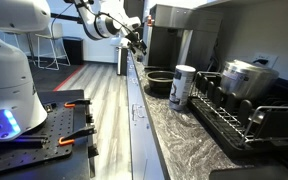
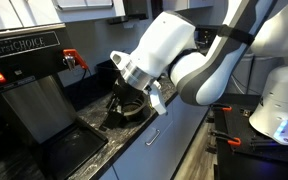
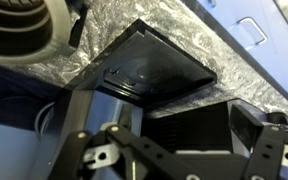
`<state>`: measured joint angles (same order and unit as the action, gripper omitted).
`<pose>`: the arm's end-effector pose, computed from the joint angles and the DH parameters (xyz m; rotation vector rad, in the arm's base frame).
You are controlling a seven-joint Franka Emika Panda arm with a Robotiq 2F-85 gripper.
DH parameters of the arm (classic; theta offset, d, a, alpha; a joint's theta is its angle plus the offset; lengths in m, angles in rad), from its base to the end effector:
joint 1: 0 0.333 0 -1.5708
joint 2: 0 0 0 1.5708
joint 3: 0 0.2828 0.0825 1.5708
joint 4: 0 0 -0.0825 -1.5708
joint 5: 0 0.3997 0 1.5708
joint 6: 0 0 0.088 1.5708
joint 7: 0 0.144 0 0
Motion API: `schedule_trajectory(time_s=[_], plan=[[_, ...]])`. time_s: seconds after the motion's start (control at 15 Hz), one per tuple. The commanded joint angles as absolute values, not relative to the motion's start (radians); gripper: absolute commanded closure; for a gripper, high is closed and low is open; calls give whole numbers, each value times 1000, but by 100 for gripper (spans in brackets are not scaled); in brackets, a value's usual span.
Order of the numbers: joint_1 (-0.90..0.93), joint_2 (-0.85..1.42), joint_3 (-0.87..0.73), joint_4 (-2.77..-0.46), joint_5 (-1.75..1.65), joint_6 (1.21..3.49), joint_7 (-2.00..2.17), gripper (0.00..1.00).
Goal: Pick up the coffee cup and put it on the counter
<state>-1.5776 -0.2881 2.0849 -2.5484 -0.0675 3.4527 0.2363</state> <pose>0.4692 0.2530 0.2336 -2.7811 -0.6537 -1.1787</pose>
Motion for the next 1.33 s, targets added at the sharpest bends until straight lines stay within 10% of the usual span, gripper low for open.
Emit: schedule_trajectory(time_s=[0.0, 0.47, 1.27], plan=[[-1324, -339, 1867, -2539, 76, 3453, 196, 0], [-1010, -446, 1622, -2614, 222, 3459, 256, 0], [-993, -518, 1612, -2701, 298, 3448, 360, 0]])
